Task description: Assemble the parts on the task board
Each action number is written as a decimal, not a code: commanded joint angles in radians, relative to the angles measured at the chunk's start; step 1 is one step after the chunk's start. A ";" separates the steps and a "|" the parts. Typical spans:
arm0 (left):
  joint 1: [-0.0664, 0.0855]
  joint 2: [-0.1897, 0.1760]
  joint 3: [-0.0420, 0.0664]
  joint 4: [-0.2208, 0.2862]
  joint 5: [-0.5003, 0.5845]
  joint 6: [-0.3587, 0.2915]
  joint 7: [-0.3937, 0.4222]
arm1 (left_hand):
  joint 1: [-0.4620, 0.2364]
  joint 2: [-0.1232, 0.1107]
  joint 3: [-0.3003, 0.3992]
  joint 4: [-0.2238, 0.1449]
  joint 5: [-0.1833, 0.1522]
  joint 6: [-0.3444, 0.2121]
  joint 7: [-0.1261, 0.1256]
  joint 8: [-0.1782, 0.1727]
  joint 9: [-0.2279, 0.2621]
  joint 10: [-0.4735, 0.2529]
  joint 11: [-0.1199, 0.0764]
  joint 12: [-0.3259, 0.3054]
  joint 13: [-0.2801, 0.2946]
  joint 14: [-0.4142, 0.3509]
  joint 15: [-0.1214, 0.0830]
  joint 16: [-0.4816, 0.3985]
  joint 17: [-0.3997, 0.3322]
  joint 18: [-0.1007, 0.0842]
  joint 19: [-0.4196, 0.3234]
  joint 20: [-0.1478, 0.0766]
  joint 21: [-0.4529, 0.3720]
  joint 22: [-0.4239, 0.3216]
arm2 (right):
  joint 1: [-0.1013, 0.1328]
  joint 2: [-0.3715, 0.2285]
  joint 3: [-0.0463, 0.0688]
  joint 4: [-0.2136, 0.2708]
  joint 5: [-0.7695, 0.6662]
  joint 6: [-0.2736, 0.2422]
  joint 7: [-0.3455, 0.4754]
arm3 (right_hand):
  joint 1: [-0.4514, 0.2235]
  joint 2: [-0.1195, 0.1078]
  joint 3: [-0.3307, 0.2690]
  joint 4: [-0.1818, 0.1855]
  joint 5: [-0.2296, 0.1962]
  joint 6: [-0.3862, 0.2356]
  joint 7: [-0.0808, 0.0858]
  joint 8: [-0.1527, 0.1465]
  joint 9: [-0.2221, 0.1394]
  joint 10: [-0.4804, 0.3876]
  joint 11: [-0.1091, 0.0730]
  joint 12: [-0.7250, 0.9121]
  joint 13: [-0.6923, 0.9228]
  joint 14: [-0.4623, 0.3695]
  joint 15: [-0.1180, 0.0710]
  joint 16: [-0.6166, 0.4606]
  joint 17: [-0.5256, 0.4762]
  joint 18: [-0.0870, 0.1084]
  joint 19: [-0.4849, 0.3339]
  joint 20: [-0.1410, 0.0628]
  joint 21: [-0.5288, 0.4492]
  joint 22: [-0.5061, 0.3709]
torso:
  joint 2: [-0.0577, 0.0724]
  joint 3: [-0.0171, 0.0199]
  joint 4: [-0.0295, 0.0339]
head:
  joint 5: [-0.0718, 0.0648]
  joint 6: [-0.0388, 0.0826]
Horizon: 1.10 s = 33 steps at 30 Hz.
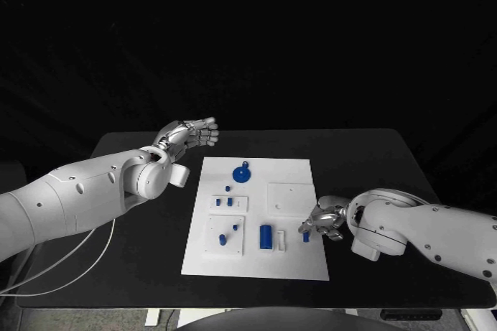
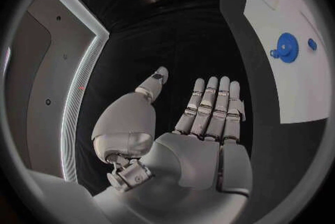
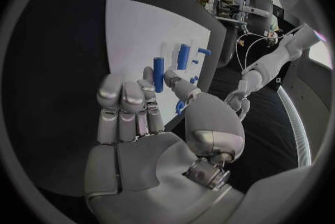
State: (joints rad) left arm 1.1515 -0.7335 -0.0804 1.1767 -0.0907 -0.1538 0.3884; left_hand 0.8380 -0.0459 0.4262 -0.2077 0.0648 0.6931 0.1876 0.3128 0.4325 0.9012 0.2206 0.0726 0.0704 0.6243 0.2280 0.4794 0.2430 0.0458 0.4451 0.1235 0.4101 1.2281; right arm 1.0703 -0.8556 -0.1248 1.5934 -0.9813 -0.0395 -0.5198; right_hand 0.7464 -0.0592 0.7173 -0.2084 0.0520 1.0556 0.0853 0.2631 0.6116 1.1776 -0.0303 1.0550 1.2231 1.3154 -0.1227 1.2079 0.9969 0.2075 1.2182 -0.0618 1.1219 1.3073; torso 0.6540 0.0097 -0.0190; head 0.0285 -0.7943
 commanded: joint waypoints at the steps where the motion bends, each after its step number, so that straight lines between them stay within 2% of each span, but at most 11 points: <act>1: 0.001 0.004 0.001 0.002 0.003 0.013 0.008 | -0.003 -0.002 0.001 0.006 -0.005 -0.008 0.032 -0.005 -0.001 -0.008 0.003 -0.005 -0.001 -0.006 -0.002 -0.004 0.002 0.013 0.006 0.001 -0.005 0.001 | 0.000 0.021 0.000 0.001 0.071 -0.009 0.025 | -0.012 -0.004 -0.009 -0.001 -0.003 0.007 -0.003 0.006 0.001 0.006 0.002 0.002 -0.001 0.000 -0.009 -0.002 0.000 0.054 0.001 0.001 0.006 0.015 | 0.001 0.0000 -0.0005 | 0.001 -0.001; 7: 0.001 0.006 0.000 0.003 0.003 0.014 0.008 | -0.003 -0.002 0.001 0.007 -0.005 -0.008 0.032 -0.005 -0.001 -0.008 0.002 -0.005 -0.001 -0.006 -0.002 -0.004 0.002 0.013 0.006 0.001 -0.005 0.002 | -0.001 0.077 -0.001 -0.030 0.051 -0.013 0.023 | -0.015 -0.001 -0.017 -0.002 -0.003 0.006 -0.003 0.006 0.001 0.006 0.002 0.001 -0.001 0.000 -0.009 -0.003 0.000 0.054 0.000 0.000 0.006 0.015 | 0.001 0.0001 0.0004 | -0.001 0.000; 12: 0.001 0.007 0.000 0.003 0.003 0.014 0.007 | -0.003 -0.002 0.001 0.007 -0.006 -0.008 0.032 -0.005 -0.001 -0.008 0.002 -0.005 -0.001 -0.006 -0.002 -0.004 0.002 0.013 0.006 0.001 -0.005 0.002 | -0.003 0.108 -0.010 -0.061 0.020 -0.016 0.017 | -0.017 0.001 -0.022 -0.001 -0.003 0.006 -0.003 0.005 0.001 0.006 0.002 0.000 -0.001 0.000 -0.009 -0.003 0.000 0.054 0.000 -0.001 0.005 0.014 | 0.001 0.0002 0.0001 | 0.000 -0.001; 18: 0.001 0.007 0.000 0.004 0.003 0.015 0.006 | -0.003 -0.003 0.001 0.007 -0.006 -0.008 0.032 -0.004 -0.001 -0.008 0.002 -0.005 -0.001 -0.006 -0.002 -0.004 0.002 0.013 0.006 0.001 -0.005 0.002 | -0.009 0.127 -0.023 -0.070 0.014 -0.009 0.015 | -0.018 0.002 -0.024 -0.001 -0.003 0.006 -0.003 0.005 0.001 0.006 0.002 0.000 -0.001 0.000 -0.009 -0.003 0.000 0.054 -0.001 -0.001 0.005 0.014 | 0.000 0.0004 -0.0003 | 0.003 -0.002; 27: 0.001 0.005 0.000 0.003 0.003 0.014 0.005 | -0.003 -0.003 0.001 0.007 -0.006 -0.009 0.032 -0.004 -0.001 -0.008 0.002 -0.005 -0.001 -0.006 -0.002 -0.004 0.002 0.013 0.006 0.001 -0.006 0.002 | -0.010 0.110 -0.025 -0.063 -0.011 -0.016 0.017 | -0.018 0.003 -0.026 -0.001 -0.003 0.006 -0.003 0.005 0.001 0.006 0.001 0.000 -0.001 0.000 -0.010 -0.003 0.000 0.054 -0.001 -0.002 0.005 0.014 | 0.000 0.0005 -0.0025 | 0.006 0.001; 33: 0.001 0.005 0.000 0.003 0.003 0.015 0.006 | -0.002 -0.003 0.001 0.007 -0.005 -0.009 0.032 -0.004 -0.001 -0.008 0.002 -0.005 -0.001 -0.006 -0.002 -0.005 0.002 0.014 0.006 0.001 -0.006 0.002 | -0.011 0.083 -0.025 -0.032 -0.012 -0.032 0.028 | -0.020 0.000 -0.029 -0.002 -0.003 0.006 -0.004 0.005 0.001 0.007 0.001 0.000 -0.001 -0.001 -0.010 -0.003 0.000 0.054 -0.001 -0.003 0.005 0.014 | 0.000 0.0020 -0.0016 | 0.006 0.002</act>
State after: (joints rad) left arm 1.1515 -0.7295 -0.0812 1.1780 -0.0907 -0.1528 0.3870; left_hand 0.8380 -0.0459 0.4262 -0.2077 0.0648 0.6931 0.1875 0.3128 0.4325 0.8978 0.2242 0.0726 0.0705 0.6244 0.2280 0.4794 0.2436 0.0450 0.4451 0.1235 0.4101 1.2288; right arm 1.0606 -0.7642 -0.1490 1.5524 -0.9771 -0.0616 -0.5089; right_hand 0.7372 -0.0605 0.6940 -0.2096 0.0521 1.0570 0.0833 0.2631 0.6113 1.1773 -0.0301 1.0547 1.2229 1.3133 -0.1248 1.2080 0.9970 0.2085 1.2182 -0.0618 1.1218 1.3073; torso 0.6540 0.0109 -0.0206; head 0.0345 -0.7935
